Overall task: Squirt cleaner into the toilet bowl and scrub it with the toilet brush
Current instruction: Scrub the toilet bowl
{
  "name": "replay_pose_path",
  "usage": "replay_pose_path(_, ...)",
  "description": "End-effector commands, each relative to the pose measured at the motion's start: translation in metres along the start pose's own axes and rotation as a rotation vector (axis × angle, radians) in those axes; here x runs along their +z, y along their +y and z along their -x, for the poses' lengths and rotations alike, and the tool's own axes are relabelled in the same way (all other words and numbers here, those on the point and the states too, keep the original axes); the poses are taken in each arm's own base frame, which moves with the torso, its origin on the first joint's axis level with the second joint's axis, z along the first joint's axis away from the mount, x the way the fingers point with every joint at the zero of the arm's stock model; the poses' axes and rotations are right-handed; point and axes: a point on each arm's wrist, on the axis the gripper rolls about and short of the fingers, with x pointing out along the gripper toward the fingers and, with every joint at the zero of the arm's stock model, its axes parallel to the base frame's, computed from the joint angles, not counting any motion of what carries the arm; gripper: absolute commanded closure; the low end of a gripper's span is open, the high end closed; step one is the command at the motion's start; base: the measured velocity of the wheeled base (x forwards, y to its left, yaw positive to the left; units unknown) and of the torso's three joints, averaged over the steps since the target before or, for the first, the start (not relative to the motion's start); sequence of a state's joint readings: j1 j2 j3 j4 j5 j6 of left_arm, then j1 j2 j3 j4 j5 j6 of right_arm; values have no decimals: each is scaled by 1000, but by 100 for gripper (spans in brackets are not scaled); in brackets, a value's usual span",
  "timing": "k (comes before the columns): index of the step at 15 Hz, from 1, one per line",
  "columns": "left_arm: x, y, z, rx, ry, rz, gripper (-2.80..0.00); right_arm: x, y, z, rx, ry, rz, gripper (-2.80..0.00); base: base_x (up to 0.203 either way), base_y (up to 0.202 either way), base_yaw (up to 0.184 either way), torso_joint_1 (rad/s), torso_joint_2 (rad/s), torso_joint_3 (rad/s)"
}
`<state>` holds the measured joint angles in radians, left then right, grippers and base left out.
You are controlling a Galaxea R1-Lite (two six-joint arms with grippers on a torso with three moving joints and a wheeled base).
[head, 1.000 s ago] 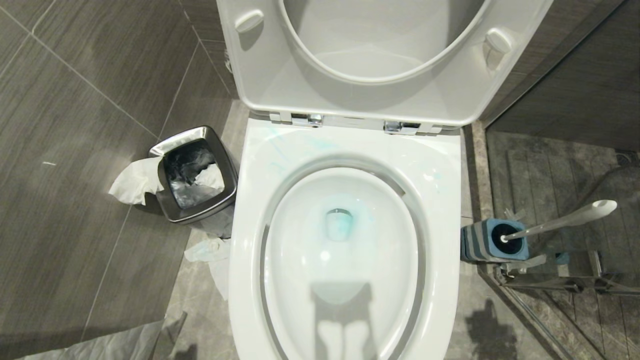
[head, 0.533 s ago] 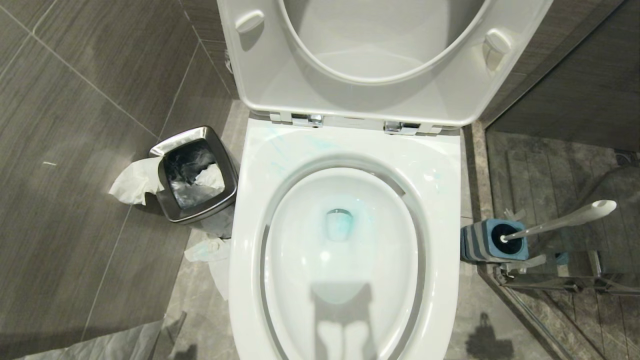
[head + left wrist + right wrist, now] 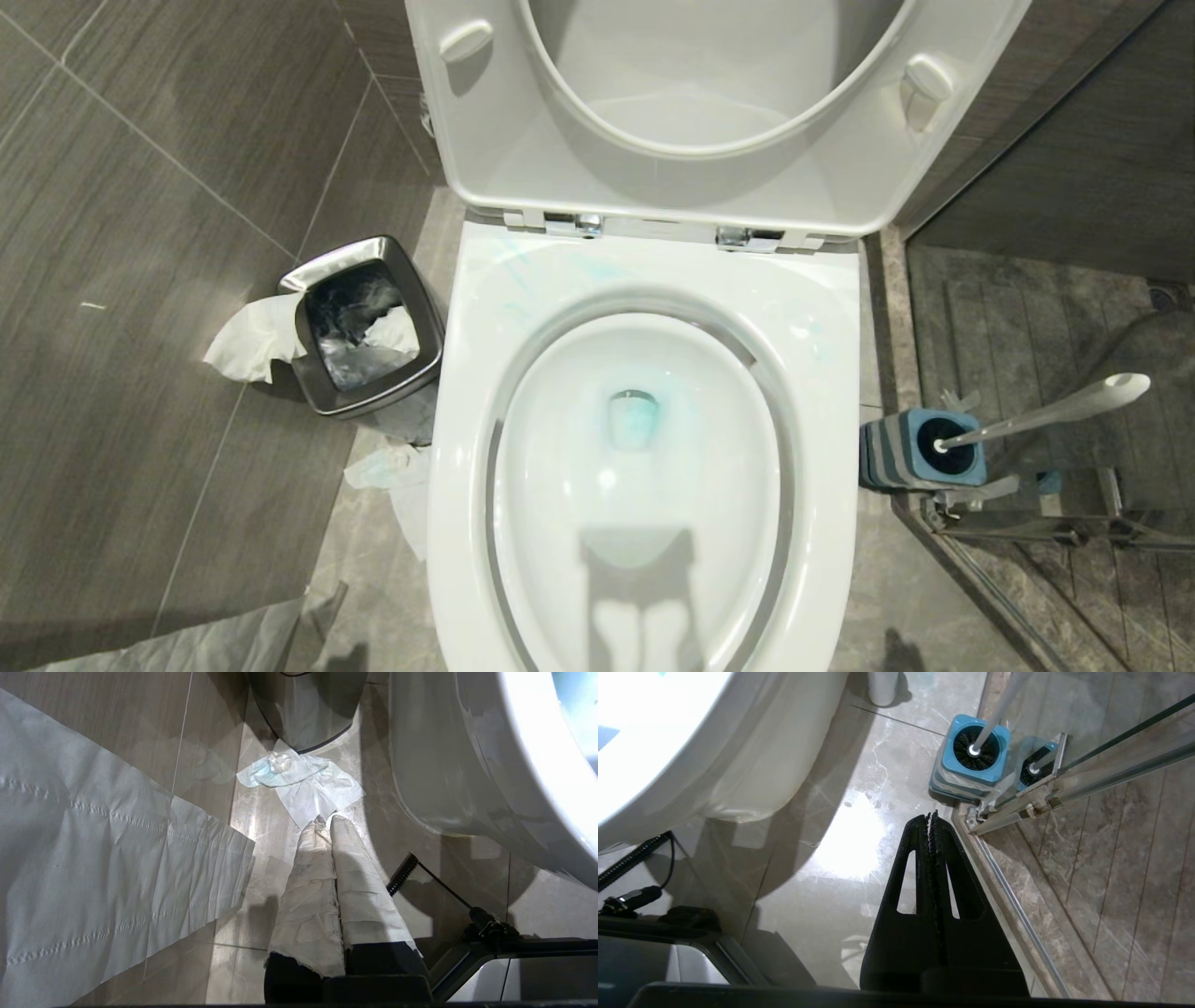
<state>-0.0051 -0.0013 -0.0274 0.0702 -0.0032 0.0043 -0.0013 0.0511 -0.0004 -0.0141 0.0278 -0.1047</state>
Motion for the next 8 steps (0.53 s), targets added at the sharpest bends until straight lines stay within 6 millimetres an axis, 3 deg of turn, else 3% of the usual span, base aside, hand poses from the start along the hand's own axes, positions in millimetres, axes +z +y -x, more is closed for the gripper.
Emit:
replay_pose_path(1, 0, 0, 0, 1, 1, 0, 0, -2, 0, 4, 2, -41, 1, 0, 0, 0, 0, 0, 0, 0)
replay_pose_path(8, 0, 0, 0, 1, 1, 0, 0, -2, 0, 4, 3, -37, -42, 0, 0, 0, 0, 0, 0, 0)
